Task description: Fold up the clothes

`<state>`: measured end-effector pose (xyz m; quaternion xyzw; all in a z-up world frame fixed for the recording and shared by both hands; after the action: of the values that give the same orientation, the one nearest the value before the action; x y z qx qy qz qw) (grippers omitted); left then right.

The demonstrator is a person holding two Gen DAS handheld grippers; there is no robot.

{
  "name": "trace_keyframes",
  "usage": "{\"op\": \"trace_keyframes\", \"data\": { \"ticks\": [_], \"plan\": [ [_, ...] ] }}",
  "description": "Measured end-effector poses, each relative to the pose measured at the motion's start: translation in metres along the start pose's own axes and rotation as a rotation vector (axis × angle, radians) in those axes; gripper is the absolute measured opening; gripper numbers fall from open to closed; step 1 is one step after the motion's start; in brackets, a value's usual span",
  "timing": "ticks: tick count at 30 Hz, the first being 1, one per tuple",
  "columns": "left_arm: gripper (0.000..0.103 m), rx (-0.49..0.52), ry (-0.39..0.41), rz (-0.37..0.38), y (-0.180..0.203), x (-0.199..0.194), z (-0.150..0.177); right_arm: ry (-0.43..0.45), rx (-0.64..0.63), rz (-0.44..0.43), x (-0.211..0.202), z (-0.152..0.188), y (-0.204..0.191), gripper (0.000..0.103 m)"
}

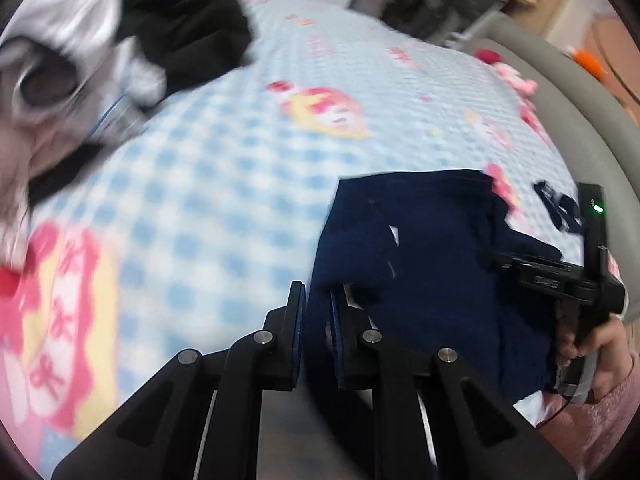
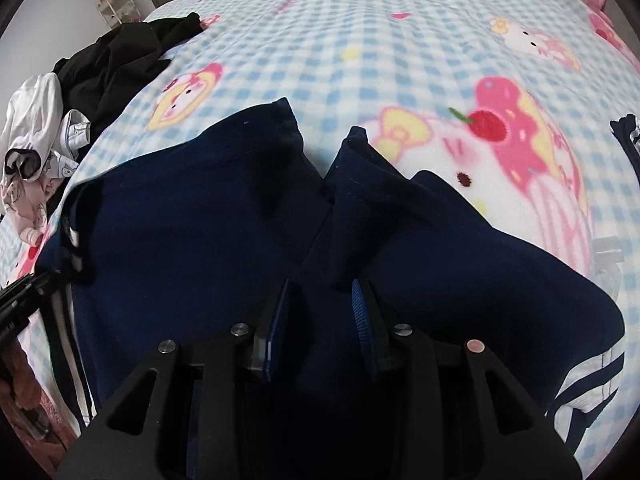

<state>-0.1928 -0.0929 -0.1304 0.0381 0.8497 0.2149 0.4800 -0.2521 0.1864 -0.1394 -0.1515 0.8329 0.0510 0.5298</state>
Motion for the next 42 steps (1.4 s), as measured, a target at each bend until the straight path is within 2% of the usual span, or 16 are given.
{"op": "trace_keyframes", "data": {
  "ticks": [1, 3, 5, 8, 9, 11, 14, 15, 18, 24, 27, 30, 33, 36, 39, 42],
  "plan": [
    [0.019, -0.007, -0.002, 0.006, -0.005, -0.001, -0.001, 0.004, -0.009, 0.000, -0.003, -0.002, -0.001, 0.032],
    [0.047, -0.008, 0.012, 0.002, -0.009, -0.006, -0.005, 0.011, -0.026, 0.000, -0.008, -0.007, -0.003, 0.032],
    [0.057, 0.046, 0.009, 0.042, -0.001, -0.008, -0.006, 0.039, -0.042, -0.008, -0.017, -0.017, -0.005, 0.035],
    [0.056, 0.104, 0.009, 0.032, 0.009, 0.003, -0.013, 0.081, -0.082, -0.014, -0.028, -0.044, -0.009, 0.055],
    [0.046, 0.086, 0.008, 0.024, 0.006, 0.008, -0.017, 0.079, -0.100, -0.009, -0.025, -0.051, -0.009, 0.056],
    [0.020, 0.023, -0.007, 0.031, -0.002, 0.020, -0.027, 0.042, -0.136, 0.008, -0.008, -0.064, -0.009, 0.056],
    [0.010, -0.022, 0.023, 0.035, -0.007, 0.016, -0.027, -0.023, -0.145, -0.035, 0.018, -0.070, -0.009, 0.050],
    [0.009, -0.028, 0.036, 0.032, -0.008, 0.013, -0.027, -0.034, -0.142, -0.054, 0.025, -0.070, -0.009, 0.042],
    [0.008, -0.025, 0.058, -0.014, -0.012, 0.006, -0.024, -0.011, -0.130, -0.077, 0.029, -0.069, -0.009, 0.031],
    [0.014, -0.084, 0.005, -0.035, -0.037, 0.015, -0.022, 0.118, -0.084, -0.015, 0.021, -0.074, -0.010, 0.031],
    [0.026, -0.076, 0.098, -0.022, -0.031, -0.004, -0.023, 0.147, -0.037, -0.006, 0.017, -0.078, -0.004, 0.031],
    [0.026, 0.011, 0.134, -0.023, -0.012, -0.013, -0.023, 0.100, -0.107, -0.024, 0.022, -0.076, -0.014, 0.032],
    [0.026, 0.074, 0.072, -0.161, -0.006, 0.009, -0.023, 0.017, -0.133, 0.025, 0.046, -0.076, -0.017, 0.032],
    [0.026, 0.039, 0.017, -0.253, -0.011, 0.009, -0.023, 0.044, -0.063, 0.005, 0.037, -0.077, -0.012, 0.032],
    [0.036, 0.051, 0.068, -0.100, 0.011, -0.031, -0.010, 0.108, -0.033, -0.034, 0.003, -0.071, -0.015, 0.032],
    [0.037, 0.075, 0.027, 0.028, 0.035, -0.041, 0.023, 0.162, -0.060, -0.085, -0.046, -0.039, -0.026, 0.040]
  ]
}}
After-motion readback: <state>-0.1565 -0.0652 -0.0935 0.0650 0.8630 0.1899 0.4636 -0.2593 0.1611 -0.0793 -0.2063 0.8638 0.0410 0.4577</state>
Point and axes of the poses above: each gripper's, at about its wrist camera, not at the fingertips, and x roughly the way its jaws point, y to its right, z to its underside, the point moved 3 cm from there along x, roughly the way its jaws point, and after that the axes turned 8 degrees about -x, right-handed, at the moved point
